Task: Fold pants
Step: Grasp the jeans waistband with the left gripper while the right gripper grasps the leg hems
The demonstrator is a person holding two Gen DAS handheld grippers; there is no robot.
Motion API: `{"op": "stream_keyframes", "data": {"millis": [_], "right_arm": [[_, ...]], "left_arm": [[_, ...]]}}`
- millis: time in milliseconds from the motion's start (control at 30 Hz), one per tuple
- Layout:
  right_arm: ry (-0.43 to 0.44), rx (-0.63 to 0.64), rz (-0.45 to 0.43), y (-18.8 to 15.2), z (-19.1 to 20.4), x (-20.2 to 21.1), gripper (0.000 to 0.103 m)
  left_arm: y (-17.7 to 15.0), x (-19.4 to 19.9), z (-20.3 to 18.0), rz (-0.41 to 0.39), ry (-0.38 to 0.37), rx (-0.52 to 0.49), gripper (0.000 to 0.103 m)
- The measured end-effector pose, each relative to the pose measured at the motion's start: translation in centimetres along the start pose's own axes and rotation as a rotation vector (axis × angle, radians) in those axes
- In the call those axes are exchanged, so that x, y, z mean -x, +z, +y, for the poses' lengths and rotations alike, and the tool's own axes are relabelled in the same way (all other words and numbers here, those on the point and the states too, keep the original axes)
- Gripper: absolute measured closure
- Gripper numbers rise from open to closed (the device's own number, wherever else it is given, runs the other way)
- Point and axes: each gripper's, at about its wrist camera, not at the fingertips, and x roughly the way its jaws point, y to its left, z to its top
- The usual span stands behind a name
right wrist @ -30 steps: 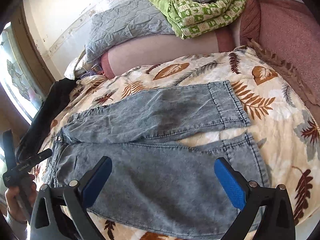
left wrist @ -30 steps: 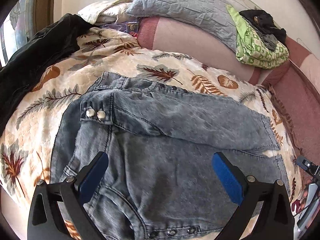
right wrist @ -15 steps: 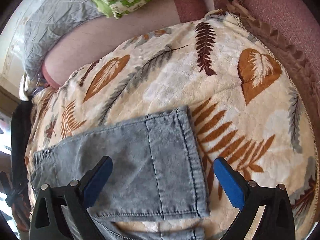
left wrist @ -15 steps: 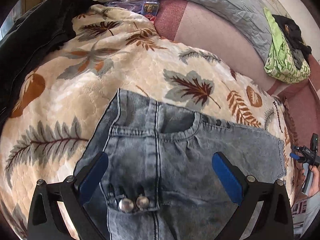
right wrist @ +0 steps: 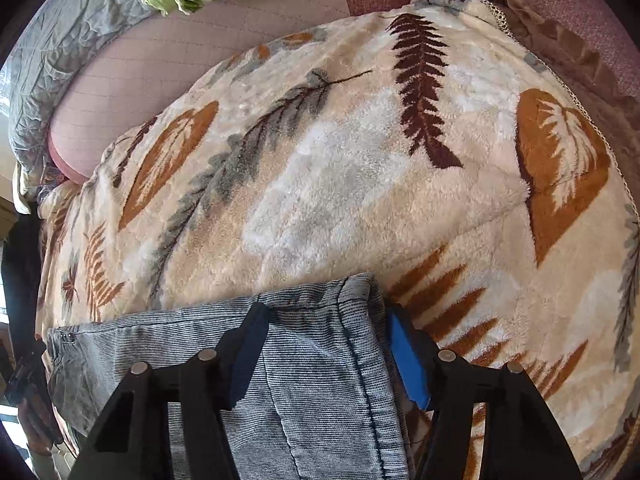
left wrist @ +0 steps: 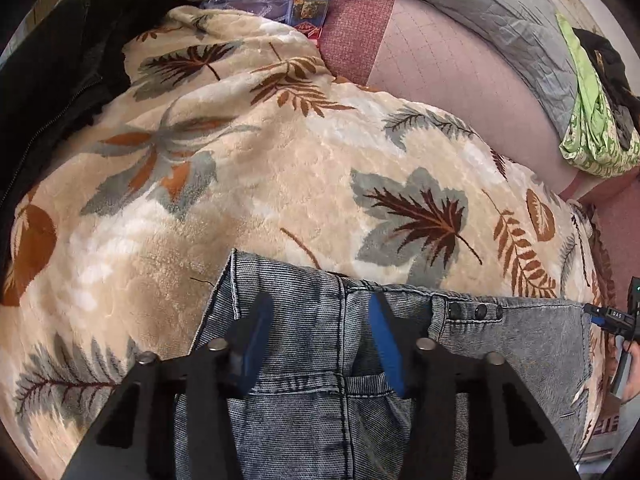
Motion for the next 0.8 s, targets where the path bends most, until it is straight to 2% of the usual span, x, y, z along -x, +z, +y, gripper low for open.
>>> {"op": "stream_keyframes", "data": {"millis": [133, 200, 300, 367, 433, 467, 500, 667, 700, 733, 767, 800], "right_arm": [[-0.01, 0.019, -0.005, 0.0, 0.1, -0.1, 0.054], [-0.008, 0.026, -0.014, -0.1, 0.2, 0.1, 0.058], [-0.007, 0.041, -0.022, -0.3, 0.4, 0.3, 0.068], [-0.009, 0.051, -0.025, -0.4, 0.7, 0.3, 0.069], [0.001, 0.043, -0.027, -0.4, 0.6, 0.5, 0.068], [0.014, 0.036, -0.029, -0.4, 0.4, 0.6, 0.066], [0.022, 0.038, -0.024, -0.4, 0.3, 0.5, 0.066], [0.015, 0.022, -0.018, -0.5, 0.1, 0.0, 0.062], [0.004, 0.038, -0.019, -0.5, 0.4, 0.0, 0.066], [-0.008, 0.059, -0.021, -0.5, 0.8, 0.1, 0.079], [-0.032, 0.086, -0.032, -0.4, 1.3, 0.4, 0.085], [-0.053, 0.107, -0.05, -0.3, 1.7, 0.8, 0.086]], "left_arm": [[0.3, -0.6, 0.7, 0.002, -0.005, 0.017, 0.059], [0.6, -0.8, 0.8, -0.004, 0.006, 0.024, 0.073], [0.8, -1.2, 1.4, -0.007, 0.051, 0.047, 0.084], [0.7, -0.5, 1.8, -0.04, 0.058, 0.069, 0.085], [0.5, 1.1, 2.0, -0.101, 0.102, 0.07, 0.083], [0.5, 1.6, 2.1, -0.119, 0.106, 0.069, 0.077], [0.6, 1.6, 2.2, -0.11, 0.098, 0.062, 0.072], [0.5, -1.4, 2.1, 0.005, 0.115, 0.056, 0.074], [0.5, -1.8, 1.9, 0.009, 0.114, 0.045, 0.088], [0.6, -2.2, 1.6, 0.019, 0.131, 0.024, 0.095], [0.6, -2.2, 1.4, 0.016, 0.141, 0.008, 0.094], [0.8, -2.0, 1.2, 0.002, 0.15, 0.001, 0.095]]}}
